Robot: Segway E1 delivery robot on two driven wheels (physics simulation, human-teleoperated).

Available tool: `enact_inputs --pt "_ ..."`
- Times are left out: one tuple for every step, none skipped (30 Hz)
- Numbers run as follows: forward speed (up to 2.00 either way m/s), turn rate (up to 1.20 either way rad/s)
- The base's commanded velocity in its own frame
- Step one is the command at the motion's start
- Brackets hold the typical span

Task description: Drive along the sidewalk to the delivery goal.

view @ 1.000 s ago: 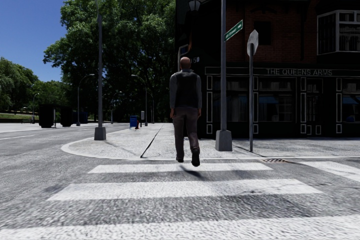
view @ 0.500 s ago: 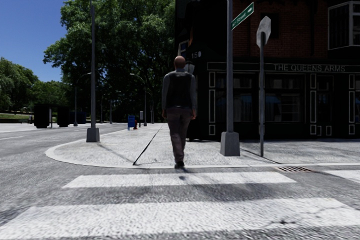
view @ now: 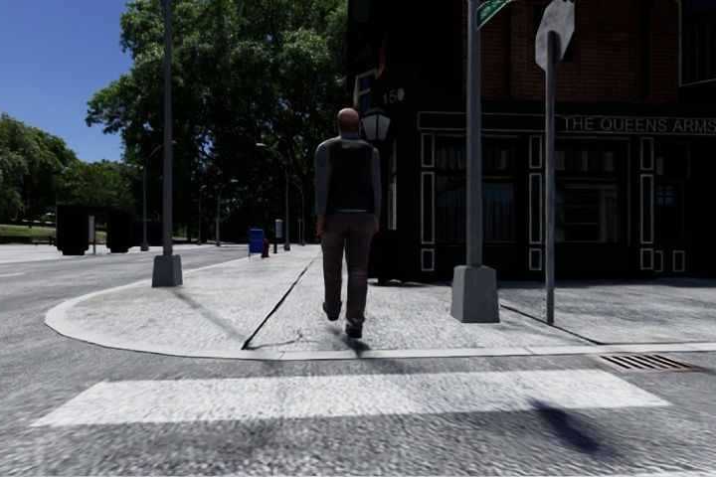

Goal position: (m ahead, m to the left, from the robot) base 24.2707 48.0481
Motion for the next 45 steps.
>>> enact_inputs --pt "1.17 0.0" --pt "1.16 0.0" --pt "1.16 0.0" --pt "1.15 0.0" --pt "1.13 0.0" --pt "1.11 0.0" --pt "1.1 0.0" --pt "1.1 0.0" --pt "1.08 0.0" --pt "1.06 0.0" --pt "1.05 0.0" --pt "1.05 0.0" --pt "1.05 0.0" --pt "1.04 0.0" --pt "1.04 0.0" --pt "1.04 0.0" --pt "1.04 0.0" --pt "1.04 0.0" --pt "1.04 0.0" --pt "1.04 0.0" --pt "1.04 0.0" --pt "1.04 0.0" --pt "1.04 0.0" --pt "1.04 0.0" --pt "1.04 0.0" --pt "1.04 0.0" --pt "1.04 0.0" --pt "1.04 0.0" --pt "1.04 0.0" --pt "1.04 0.0" --pt "1.04 0.0" --pt "1.04 0.0" --pt "1.04 0.0" --pt "1.04 0.0" --pt "1.04 0.0" --pt "1.04 0.0" --pt "1.04 0.0" --pt "1.04 0.0" --pt "1.04 0.0" --pt "1.04 0.0" --pt "1.06 0.0" --pt "1.08 0.0" --pt "1.08 0.0" --pt "1.08 0.0" --pt "1.11 0.0"
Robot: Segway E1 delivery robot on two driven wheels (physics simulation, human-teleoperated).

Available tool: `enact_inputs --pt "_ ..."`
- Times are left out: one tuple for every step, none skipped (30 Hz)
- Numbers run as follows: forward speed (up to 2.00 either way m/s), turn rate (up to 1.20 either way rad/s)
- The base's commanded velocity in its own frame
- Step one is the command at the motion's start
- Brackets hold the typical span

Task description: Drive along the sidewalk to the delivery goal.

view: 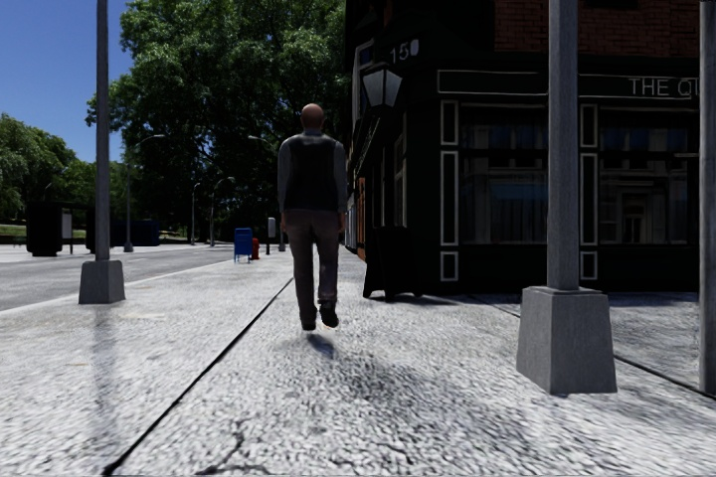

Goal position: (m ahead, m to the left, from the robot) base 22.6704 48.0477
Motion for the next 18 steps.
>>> enact_inputs --pt "1.16 0.0" --pt "1.35 0.0" --pt "1.35 0.0" --pt "1.49 0.12" --pt "1.54 0.3" --pt "1.55 0.41" --pt "1.55 0.41" --pt "1.46 0.76" --pt "1.46 0.81" --pt "1.45 0.91" --pt "1.43 0.95" --pt "1.42 0.96" --pt "1.42 0.96" --pt "1.42 0.96" --pt "1.42 0.96" --pt "1.42 0.96" --pt "1.42 0.96" --pt "1.42 0.96"
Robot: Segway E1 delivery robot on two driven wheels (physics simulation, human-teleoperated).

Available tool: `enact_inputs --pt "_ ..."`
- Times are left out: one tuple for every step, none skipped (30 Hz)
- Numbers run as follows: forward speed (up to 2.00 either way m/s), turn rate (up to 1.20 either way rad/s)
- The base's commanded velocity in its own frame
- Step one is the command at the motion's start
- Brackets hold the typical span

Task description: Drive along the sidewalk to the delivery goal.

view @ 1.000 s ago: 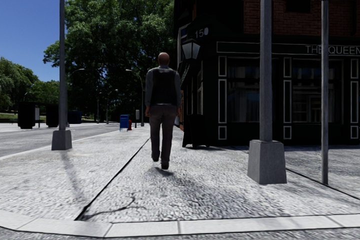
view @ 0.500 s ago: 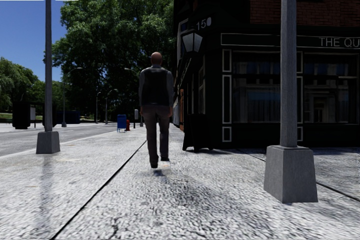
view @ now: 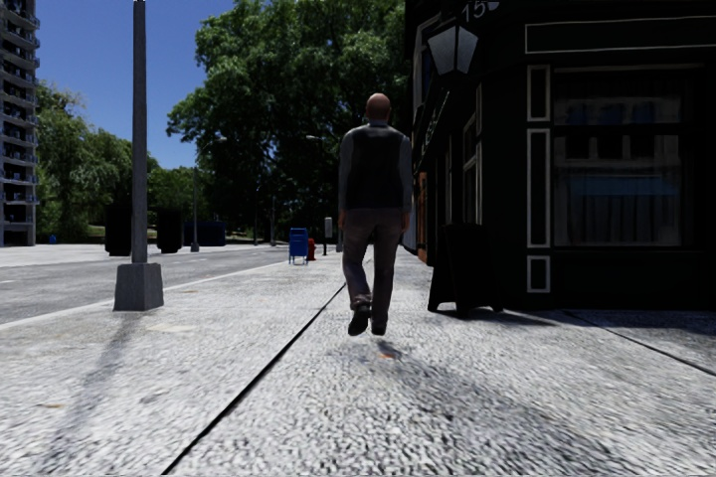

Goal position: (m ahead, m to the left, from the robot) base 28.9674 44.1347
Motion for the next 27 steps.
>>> enact_inputs --pt "1.42 0.96" --pt "1.42 0.96" --pt "1.42 0.96" --pt "1.42 0.96" --pt "1.42 0.96" --pt "1.42 0.96" --pt "1.42 0.96" --pt "1.42 0.93" --pt "1.42 0.81" --pt "1.42 0.0" --pt "1.42 0.0" --pt "1.42 0.0" --pt "1.42 0.0" --pt "1.42 0.0" --pt "1.42 0.0" --pt "1.42 0.0" --pt "1.42 0.0" --pt "1.41 0.0" --pt "1.41 0.0" --pt "1.4 0.0" --pt "1.35 0.0" --pt "1.26 0.0" --pt "1.14 0.0" --pt "1.14 0.0" --pt "0.97 0.0" --pt "0.82 0.0" --pt "0.77 0.0"
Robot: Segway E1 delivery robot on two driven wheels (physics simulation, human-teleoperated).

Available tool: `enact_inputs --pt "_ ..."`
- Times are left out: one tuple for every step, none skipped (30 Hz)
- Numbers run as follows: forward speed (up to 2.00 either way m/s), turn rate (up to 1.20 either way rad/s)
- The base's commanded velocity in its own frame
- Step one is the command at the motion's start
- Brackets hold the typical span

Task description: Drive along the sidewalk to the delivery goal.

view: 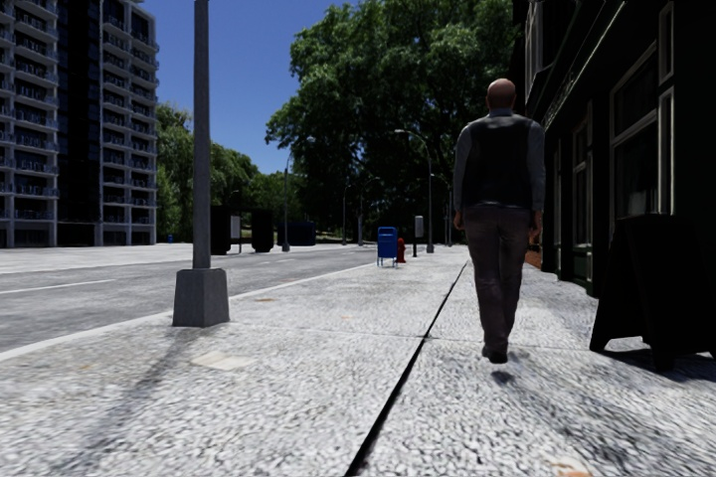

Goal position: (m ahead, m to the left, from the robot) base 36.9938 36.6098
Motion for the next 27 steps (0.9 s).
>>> enact_inputs --pt "0.77 0.0" --pt "0.75 0.0" --pt "0.75 0.0" --pt "0.75 0.0" --pt "0.75 0.0" --pt "0.78 0.0" --pt "0.83 0.0" --pt "0.86 0.0" --pt "0.86 0.0" --pt "0.86 0.0" --pt "0.86 0.0" --pt "0.86 0.0" --pt "0.86 -0.01" --pt "0.86 -0.01" --pt "0.86 -0.12" --pt "0.86 -0.24" --pt "0.86 -0.28" --pt "0.86 -0.28" --pt "0.86 -0.29" --pt "0.86 -0.29" --pt "0.86 -0.29" --pt "0.86 -0.29" --pt "0.86 -0.29" --pt "0.86 -0.3" --pt "0.86 -0.3" --pt "0.86 -0.3" --pt "0.87 -0.3"
